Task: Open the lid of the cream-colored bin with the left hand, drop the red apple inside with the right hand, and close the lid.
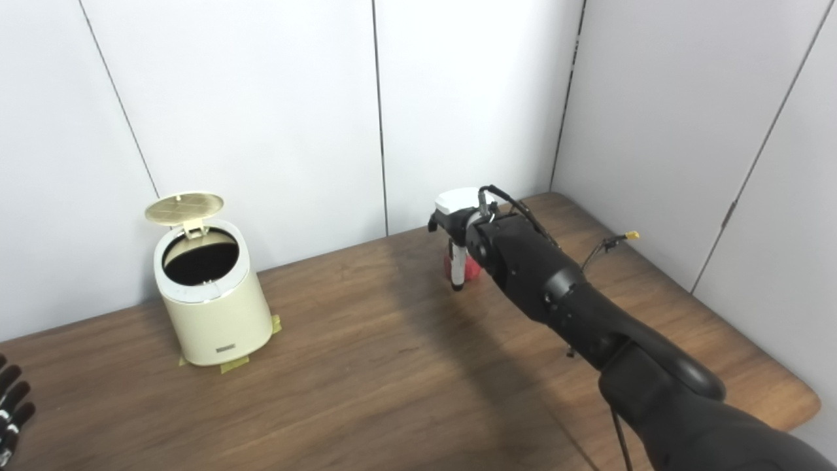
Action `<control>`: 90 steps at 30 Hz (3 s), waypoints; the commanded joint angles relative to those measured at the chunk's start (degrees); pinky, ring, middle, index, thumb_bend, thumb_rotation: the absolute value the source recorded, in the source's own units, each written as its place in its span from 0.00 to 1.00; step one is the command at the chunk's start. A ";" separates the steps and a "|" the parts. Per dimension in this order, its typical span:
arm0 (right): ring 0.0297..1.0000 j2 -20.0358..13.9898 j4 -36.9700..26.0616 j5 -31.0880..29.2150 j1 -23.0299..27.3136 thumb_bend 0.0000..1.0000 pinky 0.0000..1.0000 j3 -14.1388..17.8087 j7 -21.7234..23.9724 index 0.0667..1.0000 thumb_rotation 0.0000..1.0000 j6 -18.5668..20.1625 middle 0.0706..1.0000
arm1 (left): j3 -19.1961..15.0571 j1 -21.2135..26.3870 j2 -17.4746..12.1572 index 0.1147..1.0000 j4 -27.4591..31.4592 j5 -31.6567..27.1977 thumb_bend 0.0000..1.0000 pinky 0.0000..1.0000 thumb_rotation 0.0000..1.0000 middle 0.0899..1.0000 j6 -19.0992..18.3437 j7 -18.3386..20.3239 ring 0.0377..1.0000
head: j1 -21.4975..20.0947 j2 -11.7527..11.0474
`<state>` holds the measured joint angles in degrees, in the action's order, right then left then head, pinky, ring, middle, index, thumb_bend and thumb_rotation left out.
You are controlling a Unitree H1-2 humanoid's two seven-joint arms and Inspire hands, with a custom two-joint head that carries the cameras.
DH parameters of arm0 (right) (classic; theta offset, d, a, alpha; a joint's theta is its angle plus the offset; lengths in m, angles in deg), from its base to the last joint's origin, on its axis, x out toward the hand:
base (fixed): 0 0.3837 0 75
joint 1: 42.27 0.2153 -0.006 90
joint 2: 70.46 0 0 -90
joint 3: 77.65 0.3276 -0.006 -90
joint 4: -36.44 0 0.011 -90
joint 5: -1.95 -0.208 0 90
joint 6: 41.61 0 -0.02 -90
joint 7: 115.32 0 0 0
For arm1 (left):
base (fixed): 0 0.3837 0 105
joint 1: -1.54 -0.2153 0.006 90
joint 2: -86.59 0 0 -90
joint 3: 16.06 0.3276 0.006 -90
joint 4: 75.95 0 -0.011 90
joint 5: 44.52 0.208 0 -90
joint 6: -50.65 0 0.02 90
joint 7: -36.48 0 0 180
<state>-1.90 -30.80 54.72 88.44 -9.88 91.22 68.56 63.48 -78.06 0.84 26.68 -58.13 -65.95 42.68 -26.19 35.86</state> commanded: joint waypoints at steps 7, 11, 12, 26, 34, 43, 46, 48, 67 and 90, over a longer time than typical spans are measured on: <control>0.89 -2.49 -2.25 -0.42 1.49 0.89 0.78 1.32 -1.94 0.78 0.10 -1.33 0.86 | -0.21 1.59 -0.53 1.00 1.97 -0.41 0.31 1.00 1.00 0.99 0.33 -0.78 0.99 | 0.14 0.51; 0.85 -2.56 -2.71 -0.79 0.05 0.89 0.74 1.41 -3.13 0.76 0.09 -2.96 0.84 | -0.43 1.48 -0.56 1.00 1.85 -0.70 0.30 1.00 0.99 0.98 0.38 -1.01 0.99 | 0.43 0.64; 0.85 -2.52 -2.76 -0.95 -0.18 0.88 0.74 1.54 -3.17 0.76 0.09 -3.17 0.84 | -0.46 1.43 -0.60 1.00 1.91 -0.75 0.29 1.00 0.99 0.98 0.36 -1.04 0.99 | 0.53 0.74; 0.83 -0.95 -2.14 -3.94 -3.07 0.88 0.74 2.38 -6.59 0.74 0.06 -5.63 0.80 | -0.56 0.86 -1.63 0.99 2.97 -1.16 0.30 1.00 0.96 0.97 -0.17 -1.58 0.98 | 0.97 1.44; 0.50 0.35 -1.44 -5.89 -4.68 0.60 0.52 4.61 -13.51 0.55 0.00 -8.07 0.51 | -0.49 0.94 -1.68 1.00 3.19 -1.39 0.27 1.00 0.96 0.97 -0.15 -1.67 0.98 | 1.08 1.59; 0.42 -0.17 -1.89 -5.97 -5.32 0.52 0.50 4.97 -17.15 0.42 0.00 -11.20 0.49 | -0.49 0.78 -1.81 1.00 2.93 -1.74 0.28 1.00 0.94 0.98 0.06 -1.59 0.99 | 1.08 1.78; 0.43 -0.12 -2.34 -6.32 -5.33 0.52 0.52 5.23 -16.46 0.42 0.00 -10.84 0.48 | -0.51 0.74 -1.82 1.00 2.78 -1.73 0.28 1.00 0.94 0.98 0.17 -1.51 1.00 | 1.07 1.85; 0.43 -0.02 -2.85 -6.62 -5.40 0.52 0.53 5.50 -15.92 0.42 0.00 -10.27 0.48 | -0.48 0.72 -1.85 1.00 2.72 -1.55 0.29 1.00 0.95 0.98 0.26 -1.54 0.99 | 1.14 1.89; 0.37 2.06 -13.35 -8.54 -6.18 0.52 0.41 8.83 -20.07 0.48 0.00 -13.32 0.45 | -0.65 -0.25 -0.80 0.97 2.98 -1.68 0.28 1.00 0.91 0.95 0.55 -2.81 0.96 | 2.98 1.68; 0.36 15.81 -27.55 -7.61 1.41 0.51 0.34 7.75 -22.62 0.50 0.00 -24.53 0.44 | 3.04 -2.48 4.52 0.90 -2.76 3.89 0.33 0.88 0.87 0.88 7.55 -4.49 0.88 | 20.14 -3.13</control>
<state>14.19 -57.29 47.63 86.05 -2.87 70.56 45.48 66.16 -81.94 5.07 23.08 -55.08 -61.23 38.37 -6.87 32.96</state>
